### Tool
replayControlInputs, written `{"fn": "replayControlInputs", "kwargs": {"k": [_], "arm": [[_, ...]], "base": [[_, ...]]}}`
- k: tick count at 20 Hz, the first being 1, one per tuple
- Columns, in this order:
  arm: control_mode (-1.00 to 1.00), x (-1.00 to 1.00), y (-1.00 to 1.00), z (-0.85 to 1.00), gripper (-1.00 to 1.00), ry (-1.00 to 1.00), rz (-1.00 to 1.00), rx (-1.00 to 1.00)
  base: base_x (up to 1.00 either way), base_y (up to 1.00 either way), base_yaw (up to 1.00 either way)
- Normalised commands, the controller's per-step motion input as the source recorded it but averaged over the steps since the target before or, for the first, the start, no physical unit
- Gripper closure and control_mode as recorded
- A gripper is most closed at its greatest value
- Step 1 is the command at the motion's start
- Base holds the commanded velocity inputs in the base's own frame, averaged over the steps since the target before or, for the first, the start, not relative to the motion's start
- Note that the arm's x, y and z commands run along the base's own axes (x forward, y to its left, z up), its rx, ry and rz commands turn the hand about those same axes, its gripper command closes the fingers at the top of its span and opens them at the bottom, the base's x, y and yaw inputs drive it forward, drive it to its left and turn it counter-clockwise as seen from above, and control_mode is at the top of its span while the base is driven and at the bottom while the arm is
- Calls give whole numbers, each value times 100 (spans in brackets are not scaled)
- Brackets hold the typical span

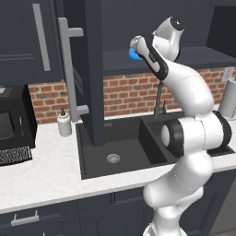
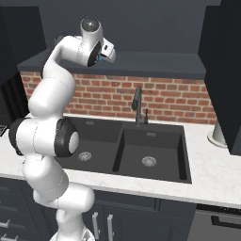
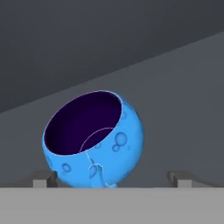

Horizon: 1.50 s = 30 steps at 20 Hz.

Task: Gather all objects into one cabinet and sort the glasses and bowls to opposite sides.

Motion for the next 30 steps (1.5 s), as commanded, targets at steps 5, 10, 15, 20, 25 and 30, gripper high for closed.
{"fn": "replayControlInputs", "kwargs": {"k": [5, 10, 15, 20, 25, 30], "arm": [[-100, 27, 5, 0, -100, 0, 0, -1], [-100, 19, 5, 0, -100, 0, 0, -1], [-100, 0, 1, 0, -100, 0, 0, 0], [-100, 0, 0, 0, -100, 0, 0, 0], [-100, -10, 15, -8, 100, 0, 0, 5], [-100, 0, 0, 0, 100, 0, 0, 0]], "base": [[0, 0, 0], [0, 0, 0], [0, 0, 0], [0, 0, 0], [0, 0, 0], [0, 0, 0]]}}
